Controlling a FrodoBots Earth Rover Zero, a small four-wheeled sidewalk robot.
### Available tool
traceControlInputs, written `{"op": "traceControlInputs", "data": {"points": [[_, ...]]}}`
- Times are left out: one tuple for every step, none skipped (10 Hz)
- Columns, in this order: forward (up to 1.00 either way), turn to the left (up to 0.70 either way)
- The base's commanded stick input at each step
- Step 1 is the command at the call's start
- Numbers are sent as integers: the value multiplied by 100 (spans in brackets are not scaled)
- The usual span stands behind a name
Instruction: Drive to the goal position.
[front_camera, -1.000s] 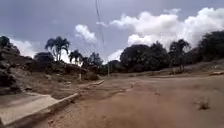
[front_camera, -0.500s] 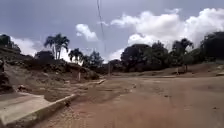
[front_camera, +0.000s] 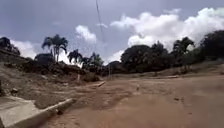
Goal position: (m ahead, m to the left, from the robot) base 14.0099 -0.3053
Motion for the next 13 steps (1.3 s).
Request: {"op": "traceControlInputs", "data": {"points": [[70, -3], [70, -27], [70, -27], [70, -27], [70, -27], [70, -27], [70, -11], [70, 0], [70, 0], [70, 0], [70, -8], [70, -27], [70, -27]]}}
